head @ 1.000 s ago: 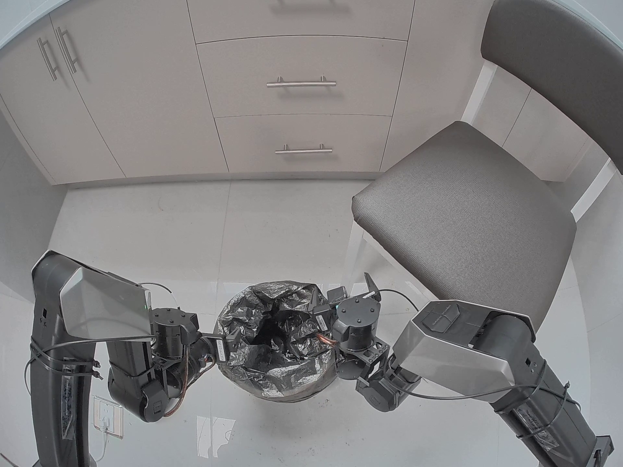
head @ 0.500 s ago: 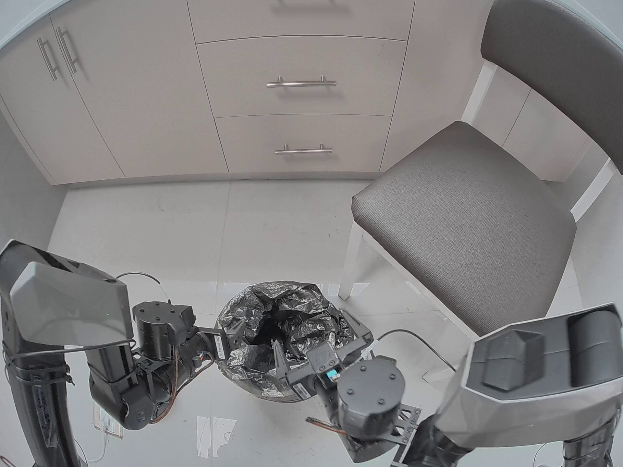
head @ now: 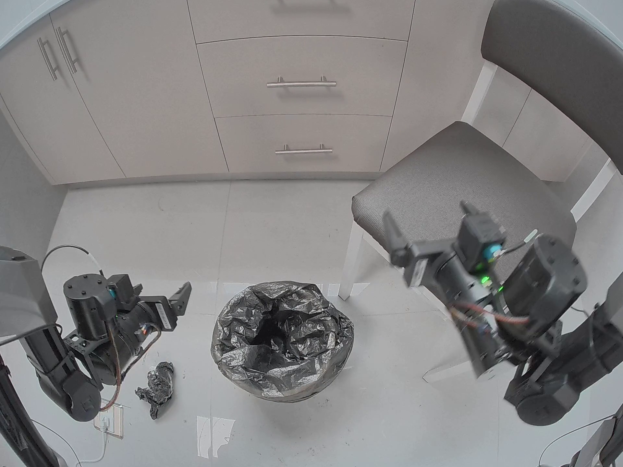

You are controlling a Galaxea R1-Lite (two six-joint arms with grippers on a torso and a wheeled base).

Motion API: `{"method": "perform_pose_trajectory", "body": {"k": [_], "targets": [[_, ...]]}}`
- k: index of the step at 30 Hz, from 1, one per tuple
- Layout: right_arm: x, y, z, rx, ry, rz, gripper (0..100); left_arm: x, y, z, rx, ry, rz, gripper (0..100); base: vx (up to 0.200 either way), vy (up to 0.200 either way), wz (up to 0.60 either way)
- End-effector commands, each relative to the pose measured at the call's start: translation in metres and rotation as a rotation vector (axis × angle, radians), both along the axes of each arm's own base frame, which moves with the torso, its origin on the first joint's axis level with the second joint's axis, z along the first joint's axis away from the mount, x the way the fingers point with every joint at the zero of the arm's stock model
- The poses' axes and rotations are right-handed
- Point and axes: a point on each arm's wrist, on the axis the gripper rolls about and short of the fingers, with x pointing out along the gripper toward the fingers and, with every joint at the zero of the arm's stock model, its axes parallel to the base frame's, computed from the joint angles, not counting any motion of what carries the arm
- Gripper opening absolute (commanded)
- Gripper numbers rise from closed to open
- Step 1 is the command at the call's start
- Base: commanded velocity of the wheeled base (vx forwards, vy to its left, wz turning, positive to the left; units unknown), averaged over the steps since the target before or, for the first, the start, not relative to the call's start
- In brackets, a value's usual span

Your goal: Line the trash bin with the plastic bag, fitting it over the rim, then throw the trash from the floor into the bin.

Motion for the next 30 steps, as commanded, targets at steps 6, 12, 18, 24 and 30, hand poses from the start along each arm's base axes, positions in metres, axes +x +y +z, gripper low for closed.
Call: {"method": "perform_pose_trajectory", "body": {"k": [6, 12, 18, 24, 30], "targets": [[-0.018, -0.086, 0.101, 0.292, -0.286, -0.184, 100, 0.068, 0.074, 0.025, 0.088, 0.018, 0.254, 100, 0.0, 0.0, 0.0], [-0.058, -0.116, 0.12, 0.214, -0.195, -0.182, 100, 0.077, 0.081, 0.045, 0.063, 0.073, 0.278, 100, 0.0, 0.0, 0.0], [-0.106, -0.15, 0.138, 0.19, -0.118, -0.121, 100, 0.065, 0.081, 0.058, 0.037, 0.069, 0.192, 100, 0.0, 0.0, 0.0], [-0.12, -0.159, 0.142, 0.203, -0.114, -0.031, 100, 0.084, 0.107, 0.057, 0.032, 0.213, 0.24, 100, 0.0, 0.0, 0.0], [-0.11, -0.154, 0.137, 0.199, -0.083, -0.037, 100, 0.129, 0.128, 0.057, 0.039, 0.201, 0.287, 100, 0.0, 0.0, 0.0]]}}
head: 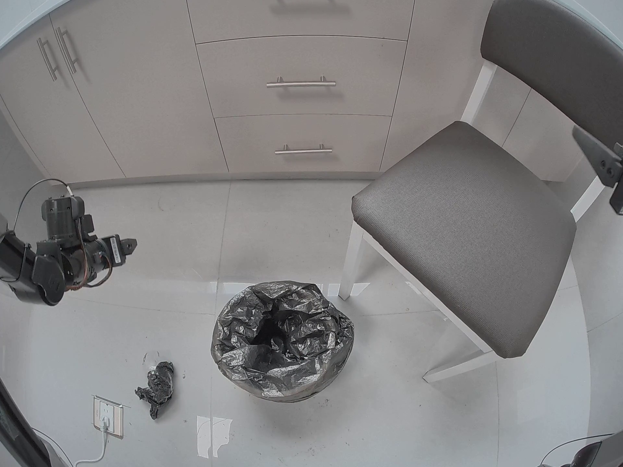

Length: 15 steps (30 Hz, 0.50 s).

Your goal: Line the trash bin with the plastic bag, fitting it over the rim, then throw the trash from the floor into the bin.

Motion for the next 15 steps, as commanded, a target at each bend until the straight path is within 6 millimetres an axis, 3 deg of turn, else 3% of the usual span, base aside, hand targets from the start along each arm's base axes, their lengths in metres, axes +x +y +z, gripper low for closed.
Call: {"method": "perform_pose_trajectory", "body": {"k": [1, 6, 15], "targets": [[-0.013, -0.011, 0.009, 0.068, -0.049, 0.021, 100, 0.047, 0.035, 0.004, 0.014, -0.004, 0.058, 100, 0.0, 0.0, 0.0], [-0.01, -0.009, 0.006, 0.063, -0.037, 0.025, 100, 0.077, 0.058, -0.005, 0.047, 0.036, 0.073, 100, 0.0, 0.0, 0.0], [0.004, 0.0, -0.008, 0.032, 0.022, 0.035, 100, 0.109, 0.066, -0.011, 0.045, 0.016, 0.081, 100, 0.0, 0.0, 0.0]]}}
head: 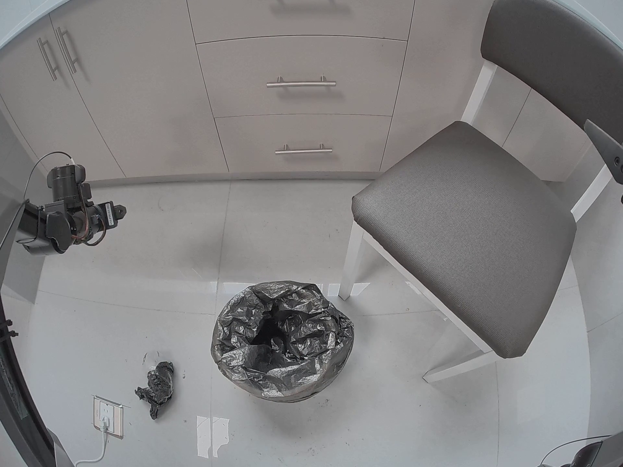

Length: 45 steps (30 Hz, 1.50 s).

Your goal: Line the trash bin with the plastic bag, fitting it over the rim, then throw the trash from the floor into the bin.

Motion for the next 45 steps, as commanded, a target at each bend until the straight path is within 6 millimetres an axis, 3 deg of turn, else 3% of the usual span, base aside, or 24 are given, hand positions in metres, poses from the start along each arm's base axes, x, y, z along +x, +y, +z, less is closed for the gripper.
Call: {"method": "perform_pose_trajectory", "body": {"k": [1, 11, 21, 28, 37, 41, 45], "targets": [[0.013, 0.009, -0.011, -0.021, 0.05, 0.005, 100, 0.026, 0.012, -0.026, -0.01, 0.046, 0.017, 100, 0.0, 0.0, 0.0], [0.027, 0.01, -0.018, -0.02, 0.085, -0.021, 100, 0.048, 0.009, -0.024, -0.089, 0.017, 0.04, 100, 0.0, 0.0, 0.0], [0.034, 0.01, -0.025, -0.039, 0.107, -0.006, 100, 0.083, 0.013, -0.044, -0.107, 0.053, 0.042, 100, 0.0, 0.0, 0.0], [0.04, 0.013, -0.029, -0.041, 0.128, -0.008, 100, 0.094, 0.014, -0.056, -0.13, 0.074, 0.06, 100, 0.0, 0.0, 0.0], [0.044, 0.013, -0.03, -0.038, 0.13, -0.021, 100, 0.097, 0.014, -0.133, -0.149, 0.266, 0.088, 100, 0.0, 0.0, 0.0], [0.05, 0.016, -0.035, -0.049, 0.151, -0.013, 100, 0.093, 0.012, -0.153, -0.163, 0.348, 0.094, 100, 0.0, 0.0, 0.0], [0.055, 0.017, -0.038, -0.044, 0.164, -0.019, 100, 0.092, 0.01, -0.159, -0.167, 0.376, 0.094, 100, 0.0, 0.0, 0.0]]}}
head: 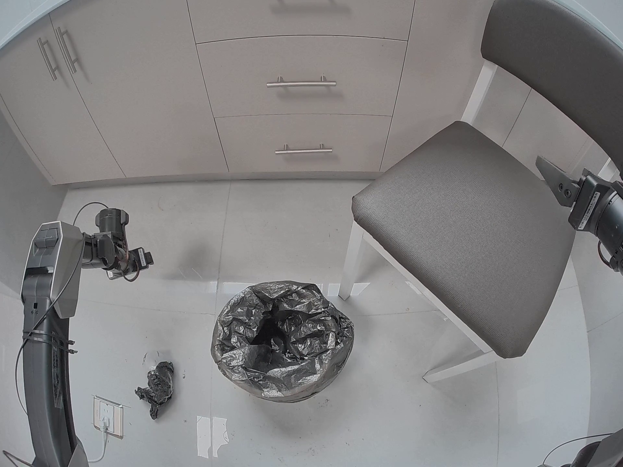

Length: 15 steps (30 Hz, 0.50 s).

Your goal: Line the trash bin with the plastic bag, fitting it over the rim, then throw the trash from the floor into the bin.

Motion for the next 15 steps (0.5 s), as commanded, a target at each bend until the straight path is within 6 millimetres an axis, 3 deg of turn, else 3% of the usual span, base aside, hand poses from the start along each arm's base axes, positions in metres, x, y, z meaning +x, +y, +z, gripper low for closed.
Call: {"method": "perform_pose_trajectory", "body": {"k": [1, 15], "targets": [[0.007, 0.003, -0.005, -0.013, 0.025, -0.005, 100, -0.001, -0.002, -0.021, -0.01, 0.05, -0.004, 100, 0.0, 0.0, 0.0], [0.01, 0.005, -0.011, -0.025, 0.046, -0.005, 100, -0.014, -0.009, -0.089, -0.044, 0.255, -0.002, 100, 0.0, 0.0, 0.0]]}}
